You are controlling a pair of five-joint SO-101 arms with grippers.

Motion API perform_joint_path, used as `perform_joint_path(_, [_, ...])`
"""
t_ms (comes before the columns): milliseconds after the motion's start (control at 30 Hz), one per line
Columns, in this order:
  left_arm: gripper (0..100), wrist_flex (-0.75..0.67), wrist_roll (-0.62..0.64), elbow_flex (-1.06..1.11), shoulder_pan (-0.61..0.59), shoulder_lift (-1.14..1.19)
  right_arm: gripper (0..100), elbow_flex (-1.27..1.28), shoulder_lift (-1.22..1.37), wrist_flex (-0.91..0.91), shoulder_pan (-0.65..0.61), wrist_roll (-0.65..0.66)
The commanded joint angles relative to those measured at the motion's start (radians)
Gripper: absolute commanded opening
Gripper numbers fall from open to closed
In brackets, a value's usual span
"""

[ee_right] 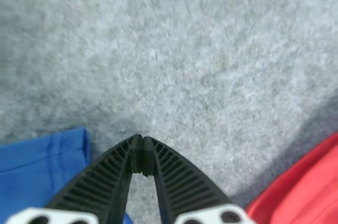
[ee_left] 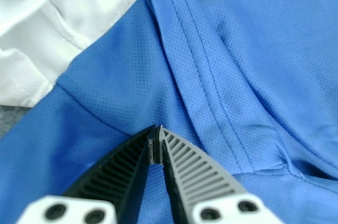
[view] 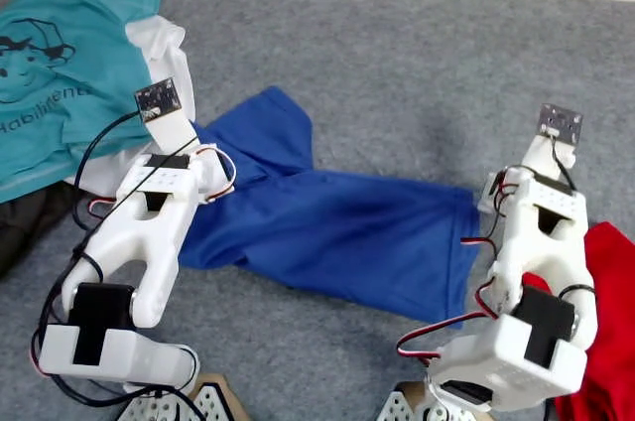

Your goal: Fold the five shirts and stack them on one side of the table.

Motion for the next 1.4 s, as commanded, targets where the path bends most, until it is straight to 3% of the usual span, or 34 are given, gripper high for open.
perform_joint_path(0, [1,-0.011,0.000,-0.039,0.005,-0.005,0.6,-0.058,-0.131,0.044,-0.068,-0.046])
perform_joint_path(267, [1,-0.011,0.000,-0.039,0.005,-0.005,0.6,-0.007,-0.282,0.197,-0.298,-0.081])
perform_joint_path(400, [1,-0.011,0.000,-0.039,-0.004,-0.005,0.6,0.058,-0.266,0.193,-0.326,-0.081])
perform_joint_path(767, [1,-0.011,0.000,-0.039,-0.010,-0.005,0.6,0.087,-0.101,0.140,-0.174,-0.021])
perform_joint_path(1367, [1,-0.011,0.000,-0.038,-0.010,-0.004,0.6,0.090,-0.097,0.104,0.024,0.077])
